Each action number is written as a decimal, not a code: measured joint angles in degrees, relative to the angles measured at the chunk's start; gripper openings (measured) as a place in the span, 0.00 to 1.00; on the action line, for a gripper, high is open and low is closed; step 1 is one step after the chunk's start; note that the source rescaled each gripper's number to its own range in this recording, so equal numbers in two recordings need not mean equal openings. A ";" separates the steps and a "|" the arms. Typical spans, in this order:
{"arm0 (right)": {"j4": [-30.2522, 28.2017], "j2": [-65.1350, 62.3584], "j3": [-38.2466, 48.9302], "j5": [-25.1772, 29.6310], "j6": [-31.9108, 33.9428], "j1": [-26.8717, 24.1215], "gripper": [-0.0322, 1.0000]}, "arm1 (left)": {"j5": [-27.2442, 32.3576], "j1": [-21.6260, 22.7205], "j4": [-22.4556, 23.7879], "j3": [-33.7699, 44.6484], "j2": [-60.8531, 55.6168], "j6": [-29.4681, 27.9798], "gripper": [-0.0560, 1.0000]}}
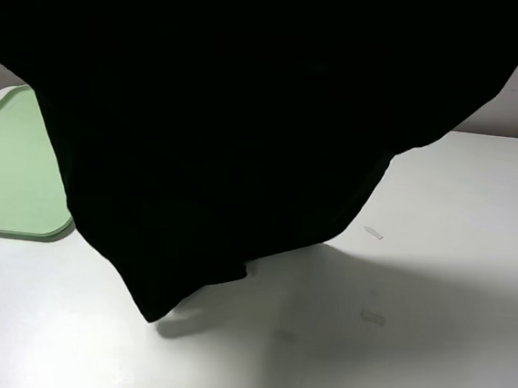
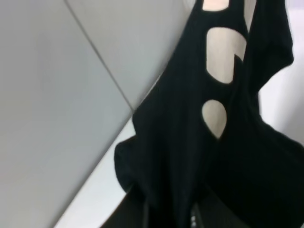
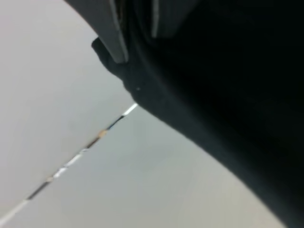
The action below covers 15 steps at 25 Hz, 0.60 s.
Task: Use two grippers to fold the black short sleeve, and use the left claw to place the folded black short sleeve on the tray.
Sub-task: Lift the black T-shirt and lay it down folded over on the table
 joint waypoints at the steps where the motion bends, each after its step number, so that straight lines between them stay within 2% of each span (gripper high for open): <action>1: 0.00 -1.28 0.00 -0.26 0.35 -0.45 0.06 | 1.03 0.00 -0.13 -1.03 -0.31 -0.35 0.09; 6: 0.00 -7.48 0.00 0.92 1.06 -1.26 0.06 | 7.15 0.00 -0.92 -5.68 -0.64 -2.96 0.09; 10: -0.07 -10.23 0.00 2.23 1.10 -1.26 0.06 | 9.37 0.00 -0.84 -7.54 -0.69 -3.64 0.09; 12: -0.19 -9.74 -0.55 2.31 1.10 -1.26 0.06 | 9.50 0.00 1.46 -7.60 -0.61 -3.71 0.09; 15: -0.19 -5.46 -2.64 1.81 1.11 -1.26 0.06 | 8.09 -0.11 7.33 -7.60 0.75 -5.90 0.09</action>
